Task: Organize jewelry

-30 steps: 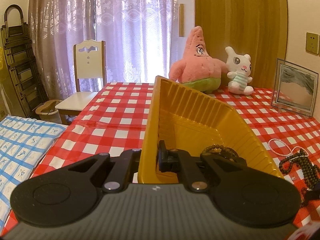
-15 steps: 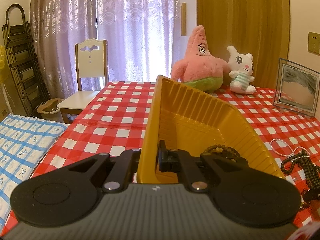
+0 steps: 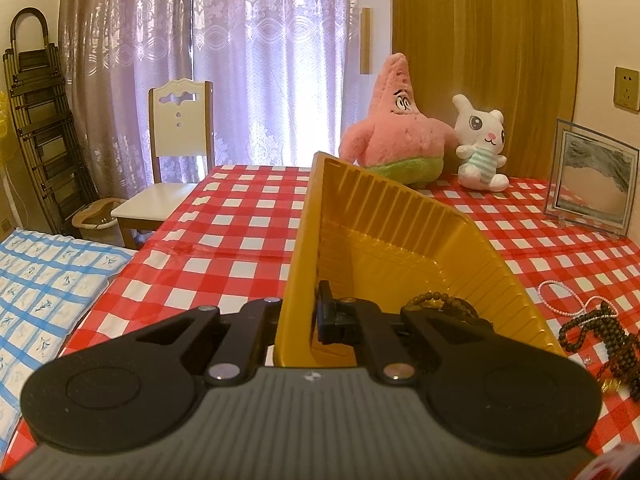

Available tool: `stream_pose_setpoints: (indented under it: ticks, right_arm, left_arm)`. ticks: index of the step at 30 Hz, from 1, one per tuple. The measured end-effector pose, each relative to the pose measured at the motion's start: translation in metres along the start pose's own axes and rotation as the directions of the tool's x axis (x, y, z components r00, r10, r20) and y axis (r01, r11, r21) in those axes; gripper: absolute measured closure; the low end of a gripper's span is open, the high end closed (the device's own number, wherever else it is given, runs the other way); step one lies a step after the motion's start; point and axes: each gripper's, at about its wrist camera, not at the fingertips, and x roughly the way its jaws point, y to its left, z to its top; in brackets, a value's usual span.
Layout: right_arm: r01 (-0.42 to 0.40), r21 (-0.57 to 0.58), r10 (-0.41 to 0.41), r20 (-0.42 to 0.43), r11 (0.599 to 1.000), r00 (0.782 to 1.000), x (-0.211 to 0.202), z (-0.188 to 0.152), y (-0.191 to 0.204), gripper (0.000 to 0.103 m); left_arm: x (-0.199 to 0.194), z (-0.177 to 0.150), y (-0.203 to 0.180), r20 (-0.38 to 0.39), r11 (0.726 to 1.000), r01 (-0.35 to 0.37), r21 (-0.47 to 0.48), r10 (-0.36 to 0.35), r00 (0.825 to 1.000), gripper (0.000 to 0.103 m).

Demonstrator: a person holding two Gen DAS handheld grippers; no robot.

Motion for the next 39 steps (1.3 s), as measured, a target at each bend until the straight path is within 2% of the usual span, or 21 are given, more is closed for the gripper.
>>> stream_pose_setpoints:
  ticks: [7,12,27,34,39]
  right_arm:
    - [-0.031,0.012,0.030,0.080,0.999,0.996,-0.025,0.025,0.003,0.098]
    - [-0.025,0.029,0.022,0.121,0.999,0.992,-0.043,0.034,-0.003,0.098]
    - [0.120,0.096,-0.133,0.145,0.988,0.981,-0.088,0.033,-0.048,0.098]
    - [0.109,0.091,-0.121,0.145,0.990,0.982,-0.092,0.033,-0.046,0.098]
    - [0.069,0.072,-0.080,0.150,0.995,0.985,-0.084,0.039,-0.033,0.098]
  left_arm:
    - [0.000,0.001,0.000,0.001,1.000,0.002,0.003,-0.002,1.000,0.098]
    - [0.001,0.001,-0.001,0.000,1.000,0.005,0.004,-0.005,1.000,0.098]
    - [0.001,0.001,-0.001,0.001,1.000,0.004,0.003,-0.004,1.000,0.098]
    - [0.001,0.001,0.000,0.001,1.000,0.004,0.002,-0.004,1.000,0.097]
    - [0.001,0.001,0.000,0.001,1.000,0.005,0.001,-0.005,1.000,0.097]
